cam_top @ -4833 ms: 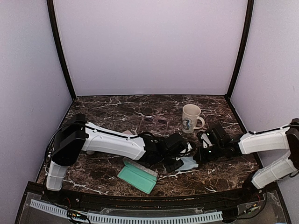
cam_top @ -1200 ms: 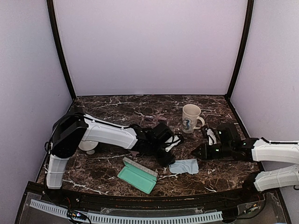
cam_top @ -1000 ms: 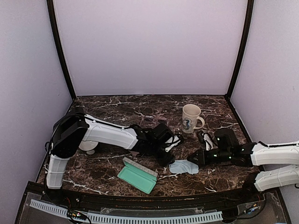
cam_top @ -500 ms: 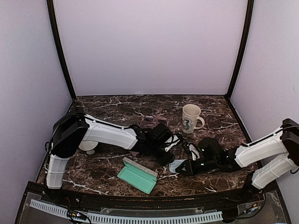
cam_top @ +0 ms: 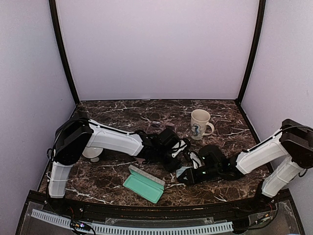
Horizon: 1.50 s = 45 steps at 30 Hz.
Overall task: Organize the sunglasses
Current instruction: Smooth out the folded cleaning cloth at the center of the board.
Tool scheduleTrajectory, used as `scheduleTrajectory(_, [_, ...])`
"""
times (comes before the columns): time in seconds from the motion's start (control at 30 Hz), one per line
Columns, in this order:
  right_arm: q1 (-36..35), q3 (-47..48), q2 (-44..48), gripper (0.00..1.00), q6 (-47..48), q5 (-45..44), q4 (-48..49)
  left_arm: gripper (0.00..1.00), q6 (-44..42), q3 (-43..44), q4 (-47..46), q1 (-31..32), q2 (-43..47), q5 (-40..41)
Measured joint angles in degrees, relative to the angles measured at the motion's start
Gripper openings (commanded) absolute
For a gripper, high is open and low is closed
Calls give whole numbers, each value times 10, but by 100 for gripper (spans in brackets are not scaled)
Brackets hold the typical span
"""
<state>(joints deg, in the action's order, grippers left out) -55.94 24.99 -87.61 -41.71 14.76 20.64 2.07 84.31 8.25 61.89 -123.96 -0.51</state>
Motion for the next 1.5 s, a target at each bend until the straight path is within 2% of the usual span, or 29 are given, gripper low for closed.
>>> scheduleTrajectory(0.5, [-34,8,-4,17,-7,-9,1,59,1,0,0,0,0,1])
scheduleTrajectory(0.77, [-30,-7,93,21,-15,-30,-14,59,1,0,-2,0,0,-3])
scheduleTrajectory(0.9, [-2,-6,167,23,-5,-65,-71,58,1,0,-2,0,0,-10])
scheduleTrajectory(1.1, [92,-5,233,24,9,-130,-204,56,0,1,0,0,0,-29])
scheduleTrajectory(1.27, [135,-5,226,25,24,-148,-271,53,3,3,4,-8,0,-56])
scheduleTrajectory(1.4, [145,-5,196,27,36,-147,-287,52,10,4,5,-15,0,-82])
scheduleTrajectory(1.5, [147,-5,176,29,45,-145,-290,48,14,4,6,-19,0,-96])
